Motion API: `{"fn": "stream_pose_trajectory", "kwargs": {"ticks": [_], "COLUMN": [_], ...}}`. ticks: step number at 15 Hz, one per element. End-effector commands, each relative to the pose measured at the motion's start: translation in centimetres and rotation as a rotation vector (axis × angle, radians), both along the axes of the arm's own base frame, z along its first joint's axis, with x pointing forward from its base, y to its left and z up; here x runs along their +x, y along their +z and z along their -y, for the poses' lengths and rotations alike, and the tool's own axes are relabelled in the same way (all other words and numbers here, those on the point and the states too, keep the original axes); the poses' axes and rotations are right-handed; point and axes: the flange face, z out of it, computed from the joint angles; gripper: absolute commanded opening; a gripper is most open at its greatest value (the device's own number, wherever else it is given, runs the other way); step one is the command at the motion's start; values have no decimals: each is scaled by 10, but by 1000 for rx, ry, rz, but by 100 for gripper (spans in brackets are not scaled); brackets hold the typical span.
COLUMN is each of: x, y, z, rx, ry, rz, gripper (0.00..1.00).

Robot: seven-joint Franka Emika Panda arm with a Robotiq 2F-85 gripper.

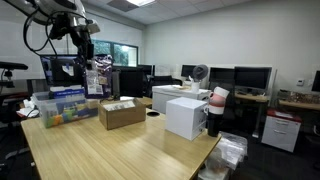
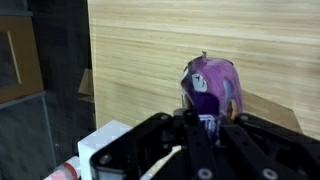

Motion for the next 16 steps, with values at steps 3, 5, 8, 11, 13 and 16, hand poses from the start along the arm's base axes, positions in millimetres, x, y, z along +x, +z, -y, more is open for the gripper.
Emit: {"fn": "stream_pose_trajectory", "kwargs": {"ticks": [3,5,8,11,13,16], "x": [-14,-19,-25,-30,-33,-38], "y": [31,38,44,46,44,41], "z": [-55,-71,-93,-109,-117,-125], "rx": [25,57,121,179,215,265], "ry": [11,20,33,48,57,64], "rz": [45,52,53,42,30,9], "gripper": [2,2,2,2,1,2]}}
